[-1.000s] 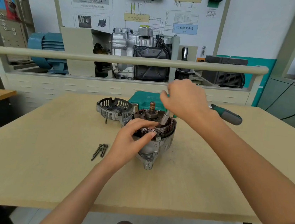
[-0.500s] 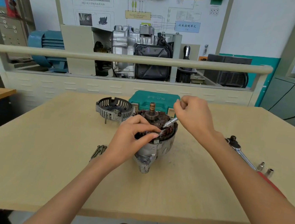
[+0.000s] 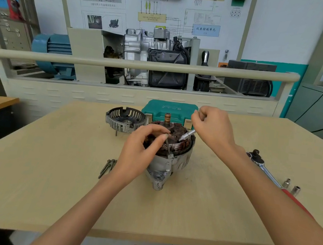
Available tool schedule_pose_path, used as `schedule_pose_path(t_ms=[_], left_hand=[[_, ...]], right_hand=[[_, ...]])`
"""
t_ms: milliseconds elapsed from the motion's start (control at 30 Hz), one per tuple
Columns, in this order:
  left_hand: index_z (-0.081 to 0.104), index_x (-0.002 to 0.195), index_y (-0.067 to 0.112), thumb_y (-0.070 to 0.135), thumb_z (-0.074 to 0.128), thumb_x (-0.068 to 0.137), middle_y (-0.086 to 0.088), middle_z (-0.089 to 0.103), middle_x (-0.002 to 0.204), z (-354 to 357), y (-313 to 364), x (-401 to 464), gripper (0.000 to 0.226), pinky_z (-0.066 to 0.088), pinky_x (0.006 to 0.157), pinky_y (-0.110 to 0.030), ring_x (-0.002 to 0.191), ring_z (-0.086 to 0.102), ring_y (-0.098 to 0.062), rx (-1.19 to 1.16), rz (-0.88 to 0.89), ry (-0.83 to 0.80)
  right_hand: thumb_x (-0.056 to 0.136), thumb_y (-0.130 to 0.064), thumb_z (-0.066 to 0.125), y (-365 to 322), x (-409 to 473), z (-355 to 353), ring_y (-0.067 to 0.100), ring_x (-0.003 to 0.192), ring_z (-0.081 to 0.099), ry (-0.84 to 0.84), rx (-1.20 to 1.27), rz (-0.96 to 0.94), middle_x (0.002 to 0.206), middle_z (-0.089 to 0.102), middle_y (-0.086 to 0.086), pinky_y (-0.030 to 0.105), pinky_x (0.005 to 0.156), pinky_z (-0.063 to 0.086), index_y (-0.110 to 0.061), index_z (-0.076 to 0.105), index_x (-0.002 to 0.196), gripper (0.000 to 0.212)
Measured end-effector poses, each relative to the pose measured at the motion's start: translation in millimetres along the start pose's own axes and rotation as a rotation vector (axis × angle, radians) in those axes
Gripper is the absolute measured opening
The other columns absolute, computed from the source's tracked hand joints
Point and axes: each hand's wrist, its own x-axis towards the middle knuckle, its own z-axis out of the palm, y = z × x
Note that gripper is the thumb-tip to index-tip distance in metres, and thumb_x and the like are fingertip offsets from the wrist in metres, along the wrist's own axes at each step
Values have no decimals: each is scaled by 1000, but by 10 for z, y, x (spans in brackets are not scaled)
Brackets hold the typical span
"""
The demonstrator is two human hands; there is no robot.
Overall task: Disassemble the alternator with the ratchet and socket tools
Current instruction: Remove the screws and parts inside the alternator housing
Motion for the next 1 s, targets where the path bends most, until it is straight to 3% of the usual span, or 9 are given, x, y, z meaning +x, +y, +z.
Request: schedule_pose_path(t_ms=[133, 267, 333, 400, 500, 633, 733, 833, 1000], left_hand=[[61, 97, 13, 5, 55, 92, 4, 74, 90, 6, 26, 48, 11, 49, 83, -16, 92, 68, -7, -299, -123, 53], [58, 96, 15, 3, 48, 95, 5, 68, 77, -5, 64, 90, 16, 48, 74, -15, 79, 67, -7, -346, -145, 54], [58, 97, 18, 5, 41, 98, 9, 59, 67, -30, 71, 77, 21, 45, 69, -18, 67, 58, -7, -241, -112, -24], [60, 98, 21, 13, 40, 99, 16, 56, 71, -67, 78, 63, 22, 40, 68, -17, 69, 52, -3, -54, -45, -131], [63, 105, 23, 30, 51, 94, 14, 52, 86, -124, 87, 40, 17, 35, 67, -12, 78, 49, 1, 304, 129, -333], [62, 111, 27, 37, 62, 87, 17, 39, 84, -143, 70, 19, 27, 39, 68, -21, 75, 43, 2, 496, 161, -501], [63, 113, 27, 32, 64, 87, 19, 36, 83, -145, 52, 28, 27, 39, 67, -19, 74, 43, 4, 516, 185, -476], [67, 107, 22, 27, 68, 85, 19, 37, 79, -144, 30, 40, 23, 33, 64, -10, 71, 44, 4, 474, 191, -432], [70, 97, 21, 18, 72, 80, 12, 45, 74, -224, 8, 58, 18, 33, 61, -8, 68, 46, 1, 318, 158, -278]], right_hand=[[90, -18, 47, 6, 2, -2, 32, 96, 63, 0, 2, -2, 66, 59, 9, 38, 51, 50, -17, 27, 53, 41], [90, -18, 47, 0, -2, -3, 35, 95, 63, -5, 6, 2, 68, 60, 12, 44, 55, 53, -18, 27, 54, 41], [90, -18, 47, 4, 0, -7, 37, 96, 61, -11, 10, 3, 70, 62, 16, 46, 57, 53, -18, 28, 54, 41], [90, -18, 47, 6, 2, -10, 36, 97, 62, -17, 8, 6, 71, 62, 14, 46, 57, 53, -17, 28, 54, 40], [90, -18, 47, 2, -1, -6, 33, 97, 63, -9, 6, 7, 68, 60, 11, 42, 54, 53, -17, 27, 54, 41], [90, -18, 47, 11, 0, 2, 30, 98, 63, -9, 4, 9, 65, 58, 6, 33, 46, 48, -17, 27, 54, 41], [90, -18, 47, 17, 0, 10, 29, 100, 62, -9, 3, 3, 64, 57, 3, 30, 45, 47, -16, 27, 54, 41], [90, -18, 47, 11, -2, 5, 32, 97, 63, -6, 7, 6, 69, 61, 10, 39, 51, 52, -17, 27, 54, 40], [90, -18, 46, -8, -9, -8, 34, 95, 63, -3, 5, 6, 74, 63, 13, 46, 56, 53, -17, 27, 55, 40]])
